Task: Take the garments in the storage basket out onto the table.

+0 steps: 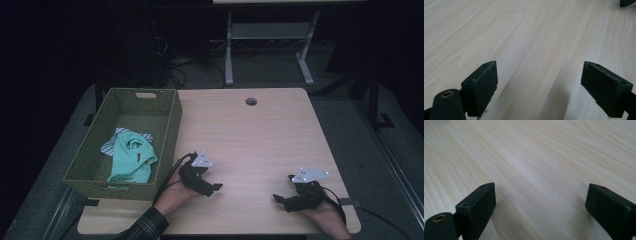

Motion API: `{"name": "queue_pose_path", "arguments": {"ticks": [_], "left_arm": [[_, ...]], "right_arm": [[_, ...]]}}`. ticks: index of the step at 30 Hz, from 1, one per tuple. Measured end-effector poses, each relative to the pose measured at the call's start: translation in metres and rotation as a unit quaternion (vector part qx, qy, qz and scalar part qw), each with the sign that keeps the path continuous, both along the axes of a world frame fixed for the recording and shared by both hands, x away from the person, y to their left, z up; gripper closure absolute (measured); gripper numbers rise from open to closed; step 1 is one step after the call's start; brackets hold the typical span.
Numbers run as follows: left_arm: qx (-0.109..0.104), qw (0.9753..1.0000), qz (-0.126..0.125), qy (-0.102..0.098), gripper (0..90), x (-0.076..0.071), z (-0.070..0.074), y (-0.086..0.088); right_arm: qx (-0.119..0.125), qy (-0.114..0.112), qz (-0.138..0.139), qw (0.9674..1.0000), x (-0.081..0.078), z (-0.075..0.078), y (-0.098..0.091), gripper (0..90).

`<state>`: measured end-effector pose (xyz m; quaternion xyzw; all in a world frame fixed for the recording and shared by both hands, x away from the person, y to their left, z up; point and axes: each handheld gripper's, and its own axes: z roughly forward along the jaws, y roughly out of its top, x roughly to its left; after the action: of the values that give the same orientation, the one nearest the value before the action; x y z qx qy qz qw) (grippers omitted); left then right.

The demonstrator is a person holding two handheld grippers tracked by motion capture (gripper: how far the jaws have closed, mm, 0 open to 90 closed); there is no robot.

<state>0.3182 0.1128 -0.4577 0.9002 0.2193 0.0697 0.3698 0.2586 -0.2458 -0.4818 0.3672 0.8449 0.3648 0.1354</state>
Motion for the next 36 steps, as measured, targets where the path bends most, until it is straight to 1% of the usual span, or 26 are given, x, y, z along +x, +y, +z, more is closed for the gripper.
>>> {"name": "queue_pose_path", "arguments": {"ticks": [2,7,9,11,19,22,25,30,32,34,36], "left_arm": [[-0.004,1.0000,0.003,0.001,13.4,0.000,0.000,0.000],[0.002,1.0000,0.004,-0.003,13.4,0.000,0.003,0.000],[0.002,1.0000,0.004,-0.005,13.4,0.000,0.005,0.000],[-0.003,0.9999,0.007,-0.006,13.4,0.000,0.007,0.001],[0.000,0.9999,0.010,-0.009,13.4,0.000,0.011,0.001],[-0.003,0.9999,0.013,-0.009,13.4,0.001,0.013,0.001],[0.000,0.9999,0.014,-0.009,13.4,0.002,0.013,0.001],[0.006,0.9998,0.012,-0.017,13.4,0.001,0.017,0.001],[0.005,0.9998,0.013,-0.016,13.4,0.001,0.019,0.001],[-0.003,0.9998,0.016,-0.014,13.4,0.002,0.022,0.002],[-0.006,0.9997,0.018,-0.016,13.4,0.002,0.024,0.002]], "right_arm": [[0.000,0.000,0.000,1.0000,0.000,0.000,0.000,9.2],[0.001,0.000,0.000,1.0000,0.000,0.000,0.000,9.1],[0.001,0.001,0.001,1.0000,0.000,0.000,0.000,8.8],[0.001,0.001,0.001,1.0000,0.000,0.000,0.000,8.8],[0.001,0.001,0.001,1.0000,0.000,0.000,0.000,8.7],[0.001,0.001,0.001,1.0000,0.000,0.000,0.000,8.6],[0.001,0.001,0.002,1.0000,0.000,0.000,0.000,8.5],[0.001,0.001,0.002,1.0000,0.000,0.000,0.000,8.5],[0.001,0.001,0.002,1.0000,0.000,0.000,0.000,8.6],[0.002,0.001,0.002,1.0000,0.000,0.000,0.000,8.6],[0.001,0.002,0.002,1.0000,0.000,0.000,0.000,8.6]]}}
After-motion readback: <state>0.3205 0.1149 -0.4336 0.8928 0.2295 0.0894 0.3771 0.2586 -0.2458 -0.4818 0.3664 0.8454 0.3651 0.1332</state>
